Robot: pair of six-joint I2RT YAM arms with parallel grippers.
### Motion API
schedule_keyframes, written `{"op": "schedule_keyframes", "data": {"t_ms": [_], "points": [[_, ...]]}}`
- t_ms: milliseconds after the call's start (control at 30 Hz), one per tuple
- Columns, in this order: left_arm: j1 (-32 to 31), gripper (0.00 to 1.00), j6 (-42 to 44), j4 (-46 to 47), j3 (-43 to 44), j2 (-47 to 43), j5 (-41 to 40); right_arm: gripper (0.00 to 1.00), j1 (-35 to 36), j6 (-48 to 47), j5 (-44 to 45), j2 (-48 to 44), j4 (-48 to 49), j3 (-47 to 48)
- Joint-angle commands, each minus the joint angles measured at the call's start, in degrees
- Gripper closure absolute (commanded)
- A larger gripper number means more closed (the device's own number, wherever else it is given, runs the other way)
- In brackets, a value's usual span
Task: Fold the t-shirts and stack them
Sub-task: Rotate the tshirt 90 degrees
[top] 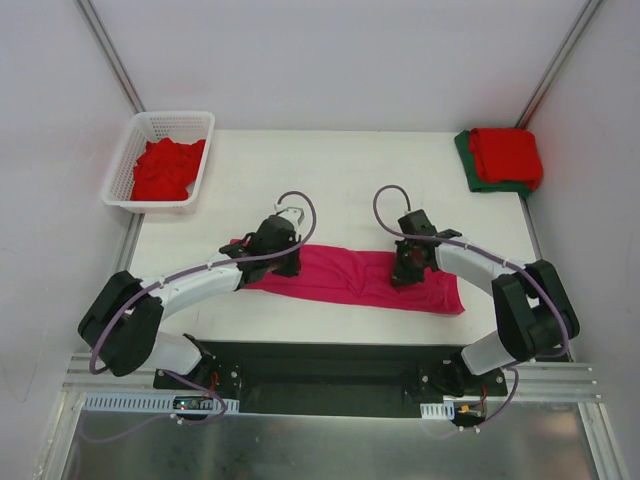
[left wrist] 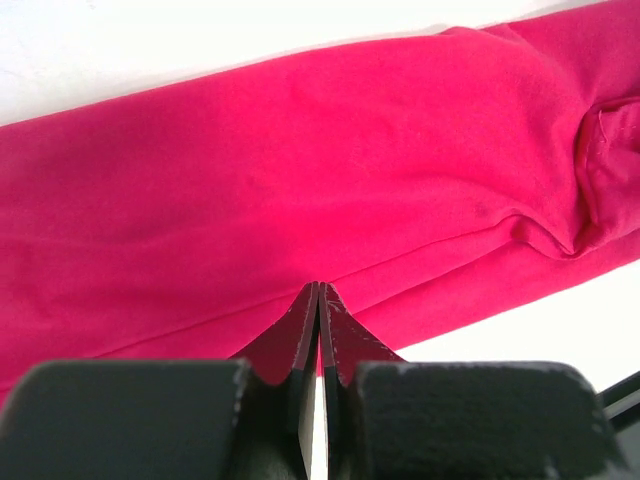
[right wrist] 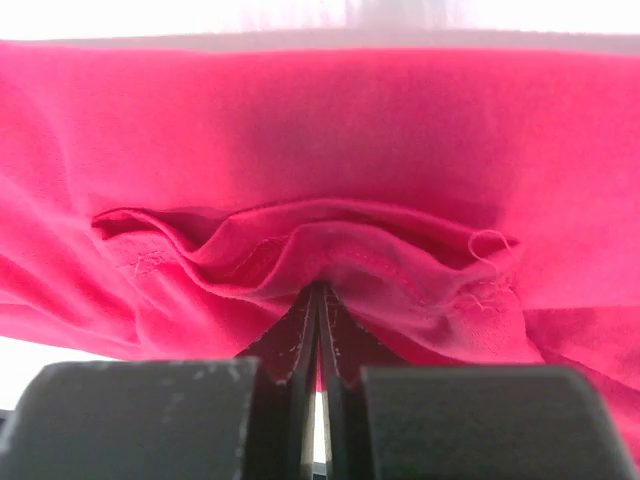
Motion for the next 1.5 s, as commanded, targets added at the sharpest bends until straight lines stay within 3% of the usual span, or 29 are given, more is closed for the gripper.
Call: {"op": "schedule_keyframes", "data": {"t_ms": [0, 533, 1067, 1467], "points": [[0.72, 1.0, 0.24, -4.71, -0.34, -3.37, -2.8, 0.99, 0.65, 0.92, 0.15, 2.06, 2.02, 1.72], [5.2, 1.0, -0.38, -13.51, 2.13, 8.58, -2.98, 0.99, 1.35, -0.05, 1.29, 7.08, 1.76, 3.04], [5.56, 1.0, -2.93, -27.3, 1.51, -0.82, -5.26, 0.99, 0.03, -0.93, 8.23, 12.87, -3.96, 10.16], [5.82, 1.0, -3.8, -32.84, 3.62, -0.03, -8.87, 0.98, -3.74, -3.47, 10.52, 13.67, -10.37, 16.75]]}}
